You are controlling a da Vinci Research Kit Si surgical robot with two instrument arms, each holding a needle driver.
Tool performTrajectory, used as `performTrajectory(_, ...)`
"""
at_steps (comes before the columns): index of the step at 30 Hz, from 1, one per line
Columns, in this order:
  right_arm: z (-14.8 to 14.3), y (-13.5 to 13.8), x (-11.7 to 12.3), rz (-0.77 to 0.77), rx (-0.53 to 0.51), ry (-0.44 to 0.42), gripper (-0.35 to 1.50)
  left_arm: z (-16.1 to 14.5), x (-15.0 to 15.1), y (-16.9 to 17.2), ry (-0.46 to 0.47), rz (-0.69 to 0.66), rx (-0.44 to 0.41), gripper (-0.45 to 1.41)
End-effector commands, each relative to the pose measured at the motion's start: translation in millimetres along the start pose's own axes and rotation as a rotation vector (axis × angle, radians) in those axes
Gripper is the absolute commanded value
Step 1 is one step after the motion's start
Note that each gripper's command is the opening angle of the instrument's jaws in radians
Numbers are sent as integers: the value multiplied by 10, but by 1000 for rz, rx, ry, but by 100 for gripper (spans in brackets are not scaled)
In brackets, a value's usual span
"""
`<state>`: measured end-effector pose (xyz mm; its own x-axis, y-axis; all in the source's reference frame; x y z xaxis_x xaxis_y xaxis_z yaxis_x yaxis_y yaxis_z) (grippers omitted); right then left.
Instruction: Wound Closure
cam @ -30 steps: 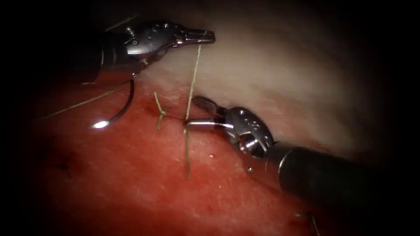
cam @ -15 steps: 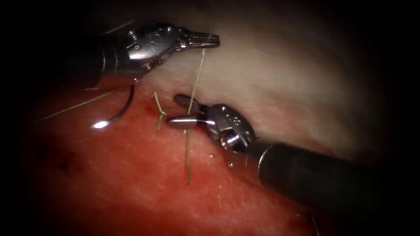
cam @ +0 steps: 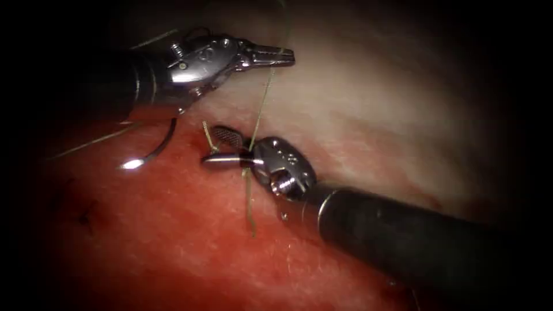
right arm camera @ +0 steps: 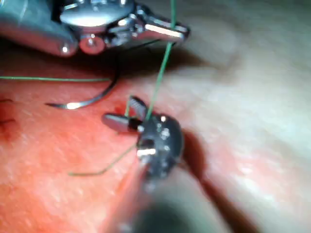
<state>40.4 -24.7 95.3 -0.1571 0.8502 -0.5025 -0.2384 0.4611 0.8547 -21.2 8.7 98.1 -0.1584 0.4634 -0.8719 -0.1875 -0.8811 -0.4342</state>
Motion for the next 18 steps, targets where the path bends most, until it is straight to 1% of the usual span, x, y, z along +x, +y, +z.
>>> performTrajectory(1, 6, 1, -1, -1, 8, 7, -17, 7, -3, -3, 1, 1, -1, -45)
performTrajectory(2, 5, 1, -1, -8, -1, 28, -35, 7, -4, -1, 1, 2, -2, -45)
performTrajectory(4, 3, 4, 4, -43, -2, 73, -35, 7, -5, 3, 1, 4, -3, -45)
performTrajectory(5, -1, 5, 10, -81, 2, 104, -35, 8, -6, 8, 1, 7, -4, -45)
performTrajectory(9, -6, 4, 19, -109, 3, 126, -35, 8, -7, 15, 1, 10, -6, -45)
performTrajectory(11, -9, 0, 25, -120, 11, 157, -35, 5, -5, 18, 1, 10, -10, -45)
performTrajectory(12, -9, 0, 25, -120, 11, 157, -35, 5, -5, 18, 1, 10, -10, -45)
performTrajectory(13, -8, -2, 26, -119, 16, 180, -35, 3, -3, 17, 3, 8, -13, -45)
performTrajectory(14, -8, -4, 26, -119, 19, 189, -23, 2, -2, 16, 7, 7, -14, -45)
performTrajectory(15, -7, -9, 25, -117, 17, 192, 78, -2, 0, 12, 9, 4, -19, -45)
performTrajectory(16, -8, -12, 26, -116, 19, 195, 121, -5, 2, 10, 10, 2, -21, -45)
performTrajectory(18, -12, -15, 28, -112, 23, 190, 128, -11, 5, 4, 11, 4, -13, -45)
